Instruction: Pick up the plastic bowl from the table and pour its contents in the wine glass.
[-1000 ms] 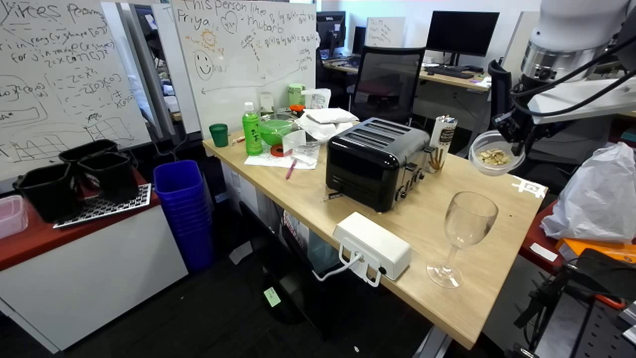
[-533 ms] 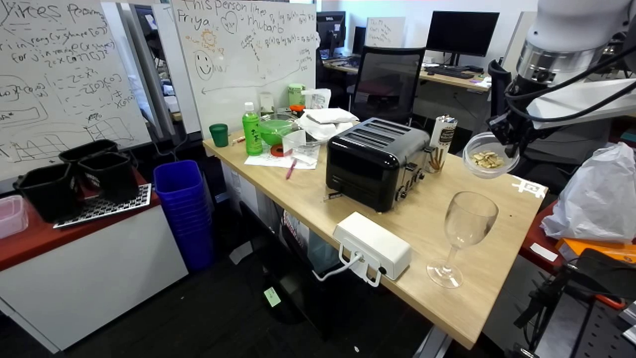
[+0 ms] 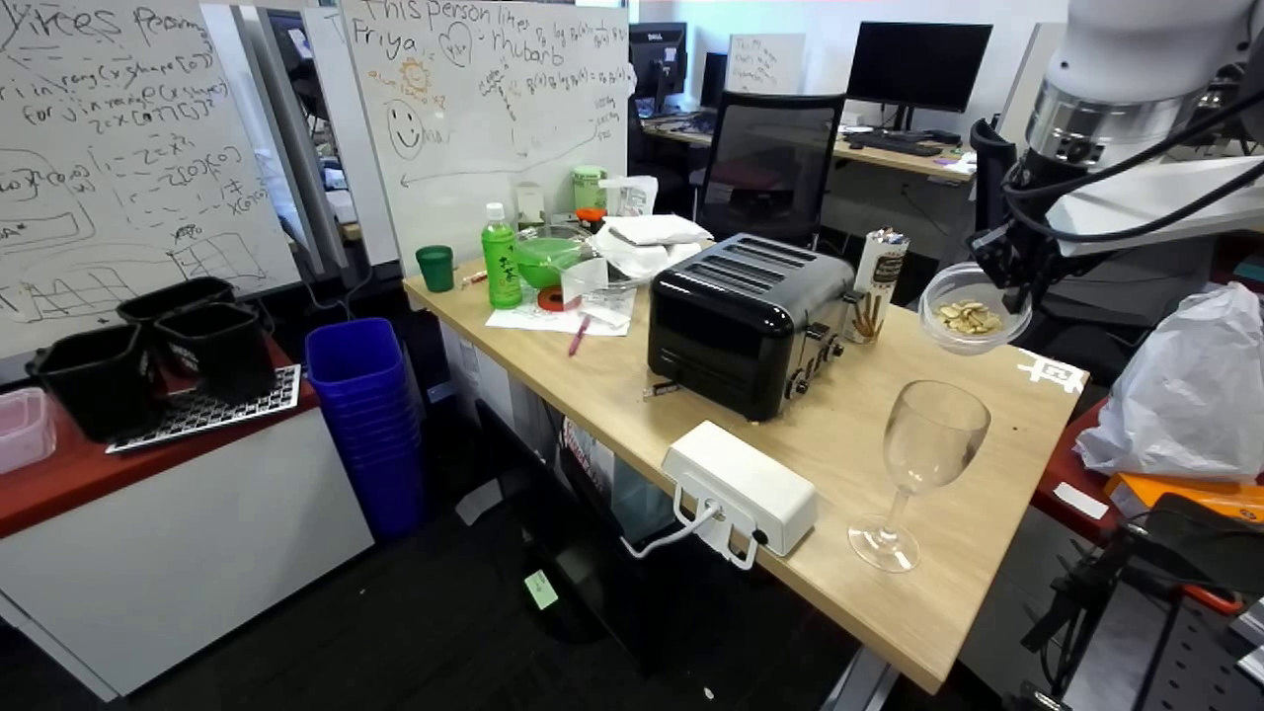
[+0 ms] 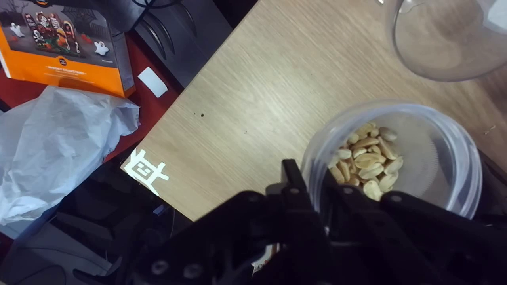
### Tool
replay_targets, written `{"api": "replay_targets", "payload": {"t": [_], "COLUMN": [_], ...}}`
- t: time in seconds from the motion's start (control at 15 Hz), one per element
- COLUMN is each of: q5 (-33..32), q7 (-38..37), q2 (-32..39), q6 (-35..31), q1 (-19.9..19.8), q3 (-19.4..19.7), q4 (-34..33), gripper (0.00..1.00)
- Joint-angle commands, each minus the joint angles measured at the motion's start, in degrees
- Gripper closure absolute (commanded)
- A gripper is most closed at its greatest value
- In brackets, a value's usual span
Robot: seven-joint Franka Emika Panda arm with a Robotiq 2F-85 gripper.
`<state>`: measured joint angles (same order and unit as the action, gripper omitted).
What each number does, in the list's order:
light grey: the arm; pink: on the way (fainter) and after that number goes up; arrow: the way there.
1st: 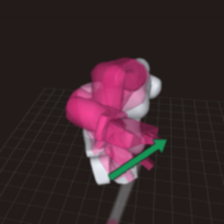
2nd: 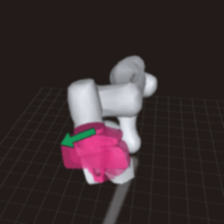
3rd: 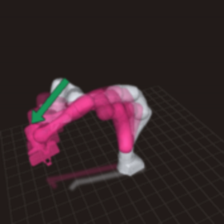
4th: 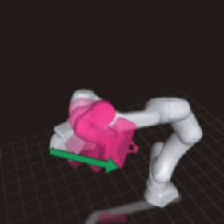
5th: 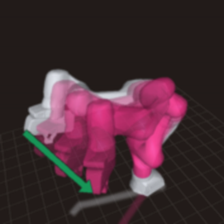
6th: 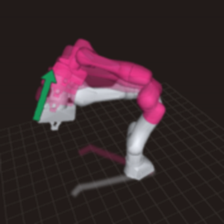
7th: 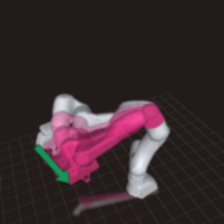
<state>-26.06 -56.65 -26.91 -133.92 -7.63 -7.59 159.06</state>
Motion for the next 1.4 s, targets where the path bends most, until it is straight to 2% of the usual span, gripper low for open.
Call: {"api": "replay_targets", "payload": {"t": [0.0,0.07,0.13,0.47,0.87,1.33], "q5": [0.49,0.49,0.64,0.25,0.84,0.35], "q7": [0.39,0.39,0.77,1.41,5.20,7.94], "q2": [-0.13,-0.13,-0.23,-1.86,-4.46,-3.01], "q6": [0.05,0.05,0.33,4.38,9.72,12.68], "q1": [-0.57,-0.57,-0.41,0.33,3.59,5.22], "q3": [-0.64,-0.64,-0.58,-1.97,-3.08,-4.13], "q4": [-0.02,-0.03,-0.02,-0.05,-0.11,0.20], "gripper": [0.89,0.89,0.97,0.97,0.97,0.97]}}
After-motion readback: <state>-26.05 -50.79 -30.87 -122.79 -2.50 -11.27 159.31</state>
